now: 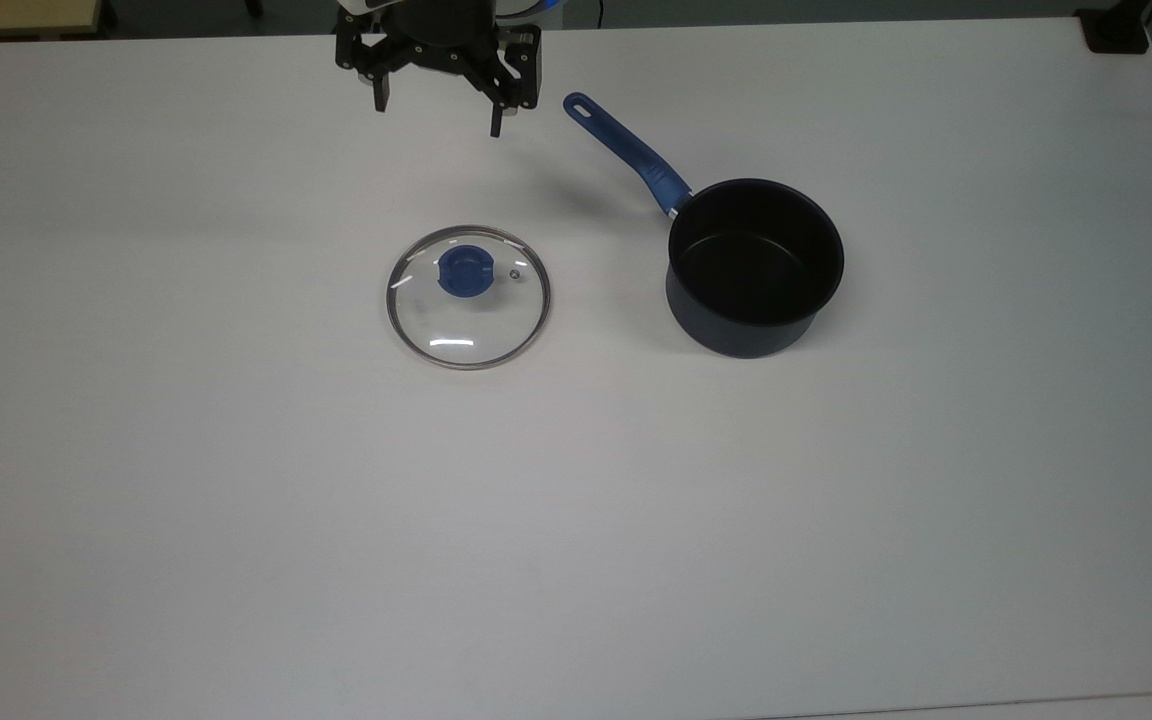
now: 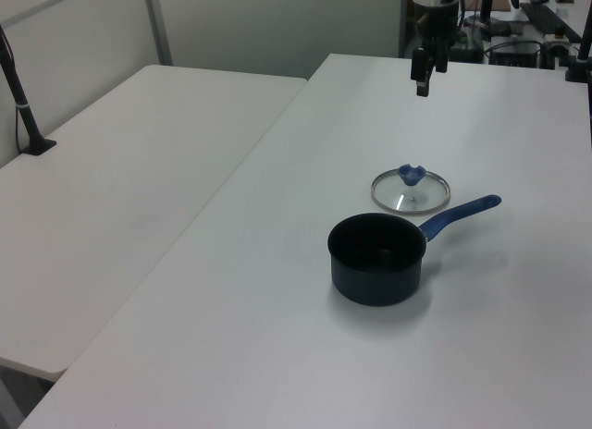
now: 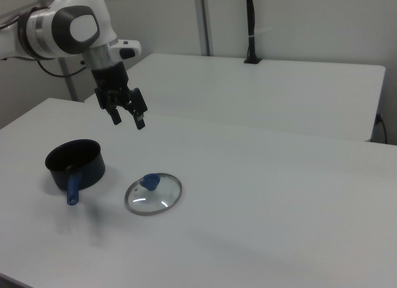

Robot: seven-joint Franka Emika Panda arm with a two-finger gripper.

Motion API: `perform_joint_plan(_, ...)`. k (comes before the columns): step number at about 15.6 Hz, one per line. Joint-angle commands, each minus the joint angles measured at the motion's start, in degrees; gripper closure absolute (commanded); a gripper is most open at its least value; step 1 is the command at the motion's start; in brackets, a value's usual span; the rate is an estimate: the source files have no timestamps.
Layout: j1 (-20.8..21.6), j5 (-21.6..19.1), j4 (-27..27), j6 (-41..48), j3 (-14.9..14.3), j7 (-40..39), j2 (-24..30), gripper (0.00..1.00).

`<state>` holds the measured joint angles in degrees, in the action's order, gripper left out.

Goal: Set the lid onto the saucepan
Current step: 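Lower the gripper onto the blue knob of the glass lid and grasp it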

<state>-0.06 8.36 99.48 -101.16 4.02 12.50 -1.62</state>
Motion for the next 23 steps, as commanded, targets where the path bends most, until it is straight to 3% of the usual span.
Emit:
perform_joint_plan(1, 0.41, -0.80, 1.06, -5.26, 0.20, -2.03, -1.62, 0.00)
perform_joint_plan(6, 2.43, -0.80, 1.77, -8.26, 0.64, -2.39, -6.11, 0.00)
perform_joint_plan(9, 2.09, -0.71, 4.83, -9.22, 0.64, -5.00, -7.34, 0.00)
perform_joint_plan(14, 1.21, -0.54, 13.36, -19.50, 0.55, -9.77, -8.21, 0.00)
perform_joint_plan(18, -0.46, 0.08, 13.11, -22.57, 0.55, -10.21, -11.99, 0.01)
perform_joint_plan(19, -0.90, 0.17, 13.11, -23.90, 0.55, -10.21, -12.17, 0.05)
perform_joint_plan(22, -1.96, 0.17, 13.02, -24.26, 0.55, -12.05, -12.26, 0.07)
perform_joint_plan(23, -1.96, 0.17, 13.02, -24.26, 0.55, -12.23, -12.35, 0.12)
